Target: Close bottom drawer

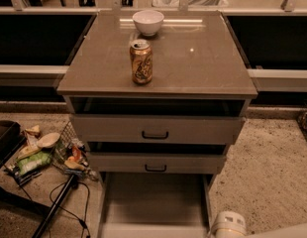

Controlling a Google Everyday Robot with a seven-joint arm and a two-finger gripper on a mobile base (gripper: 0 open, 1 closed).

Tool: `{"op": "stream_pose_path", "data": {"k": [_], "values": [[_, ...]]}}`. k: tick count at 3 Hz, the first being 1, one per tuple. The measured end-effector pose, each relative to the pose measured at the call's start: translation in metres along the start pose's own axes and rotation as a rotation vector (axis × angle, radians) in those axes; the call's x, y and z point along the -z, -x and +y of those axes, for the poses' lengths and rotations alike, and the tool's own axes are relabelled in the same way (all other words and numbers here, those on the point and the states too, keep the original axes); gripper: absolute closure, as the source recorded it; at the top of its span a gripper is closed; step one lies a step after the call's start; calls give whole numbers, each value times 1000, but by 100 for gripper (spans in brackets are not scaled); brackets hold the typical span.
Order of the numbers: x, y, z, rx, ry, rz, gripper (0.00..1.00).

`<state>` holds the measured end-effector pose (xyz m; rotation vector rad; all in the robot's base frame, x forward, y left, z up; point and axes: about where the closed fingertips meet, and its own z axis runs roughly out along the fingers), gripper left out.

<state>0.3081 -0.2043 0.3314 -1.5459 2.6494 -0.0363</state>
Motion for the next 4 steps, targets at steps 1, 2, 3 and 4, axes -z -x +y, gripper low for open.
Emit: {"op": "stream_pose_path", "data": {"k": [1, 2, 3, 4], "values": [[-56, -12, 24, -36, 29, -30, 87], [-113, -16, 47, -35, 54, -89, 100], [-168, -5, 73, -20, 106, -150, 100], [-191, 5, 80, -12, 129, -175, 100]]}}
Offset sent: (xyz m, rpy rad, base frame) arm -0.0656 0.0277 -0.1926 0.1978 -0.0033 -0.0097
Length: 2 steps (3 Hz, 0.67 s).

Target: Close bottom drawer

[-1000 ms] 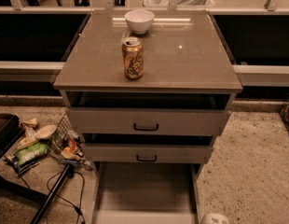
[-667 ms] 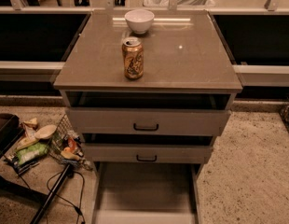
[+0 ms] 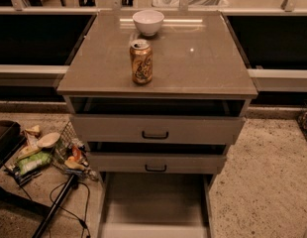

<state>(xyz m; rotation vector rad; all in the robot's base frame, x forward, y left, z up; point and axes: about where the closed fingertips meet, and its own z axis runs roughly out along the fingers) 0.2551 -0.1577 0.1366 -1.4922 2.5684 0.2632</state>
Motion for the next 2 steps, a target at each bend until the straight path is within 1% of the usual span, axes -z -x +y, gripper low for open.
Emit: {"op": "stream_pose_path", "data": {"k": [1, 2], "values": [[-20, 28, -23, 6, -9, -24, 100], [-21, 32, -26, 8, -13, -28, 100]]}}
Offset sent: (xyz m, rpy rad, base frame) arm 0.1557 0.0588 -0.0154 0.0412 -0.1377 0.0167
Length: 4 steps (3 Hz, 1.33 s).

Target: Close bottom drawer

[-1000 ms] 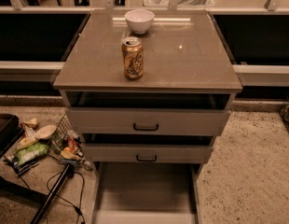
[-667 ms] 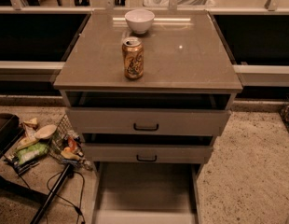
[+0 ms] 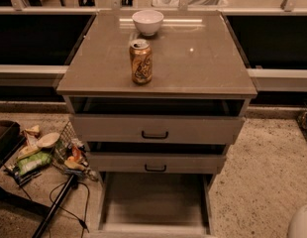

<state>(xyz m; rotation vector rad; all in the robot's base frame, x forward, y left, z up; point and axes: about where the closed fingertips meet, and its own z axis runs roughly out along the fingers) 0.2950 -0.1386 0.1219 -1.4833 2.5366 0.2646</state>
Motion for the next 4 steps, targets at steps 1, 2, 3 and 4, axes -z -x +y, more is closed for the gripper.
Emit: {"op": "stream_pose_path", "data": {"k": [1, 2, 3, 4], "values": [[-3, 49, -40, 33, -43, -37, 100], [-6, 71, -54, 46, -57, -58, 100], [-8, 114, -83, 78, -72, -92, 100], [-10, 126, -88, 87, -75, -98, 100]]}}
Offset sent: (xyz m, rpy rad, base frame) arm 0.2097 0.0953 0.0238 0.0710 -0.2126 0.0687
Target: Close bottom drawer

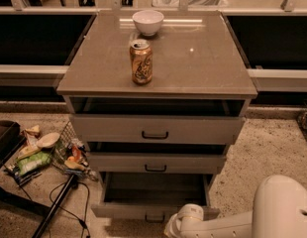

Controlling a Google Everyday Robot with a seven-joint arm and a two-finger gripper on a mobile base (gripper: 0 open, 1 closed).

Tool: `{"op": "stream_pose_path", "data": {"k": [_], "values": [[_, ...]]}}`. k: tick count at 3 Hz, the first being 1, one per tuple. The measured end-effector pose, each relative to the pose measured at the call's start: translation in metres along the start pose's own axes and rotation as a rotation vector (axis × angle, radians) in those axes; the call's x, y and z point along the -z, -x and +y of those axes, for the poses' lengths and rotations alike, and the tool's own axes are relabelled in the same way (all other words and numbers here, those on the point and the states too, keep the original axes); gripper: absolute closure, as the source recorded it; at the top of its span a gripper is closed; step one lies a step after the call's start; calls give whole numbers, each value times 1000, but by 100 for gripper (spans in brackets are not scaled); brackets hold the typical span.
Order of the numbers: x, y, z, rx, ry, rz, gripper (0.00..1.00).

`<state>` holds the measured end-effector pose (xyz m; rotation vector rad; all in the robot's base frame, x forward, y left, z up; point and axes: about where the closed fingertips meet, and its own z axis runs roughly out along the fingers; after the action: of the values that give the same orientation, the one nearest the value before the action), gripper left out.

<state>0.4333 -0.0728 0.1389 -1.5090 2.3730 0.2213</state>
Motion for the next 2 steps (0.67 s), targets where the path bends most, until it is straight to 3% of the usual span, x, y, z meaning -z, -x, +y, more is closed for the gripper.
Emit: {"op": "stream_pose_path", "data": {"k": [1, 2], "values": [[-11, 5, -8, 11, 3, 13, 100], [-26, 14, -35, 49, -4, 16, 100]]}}
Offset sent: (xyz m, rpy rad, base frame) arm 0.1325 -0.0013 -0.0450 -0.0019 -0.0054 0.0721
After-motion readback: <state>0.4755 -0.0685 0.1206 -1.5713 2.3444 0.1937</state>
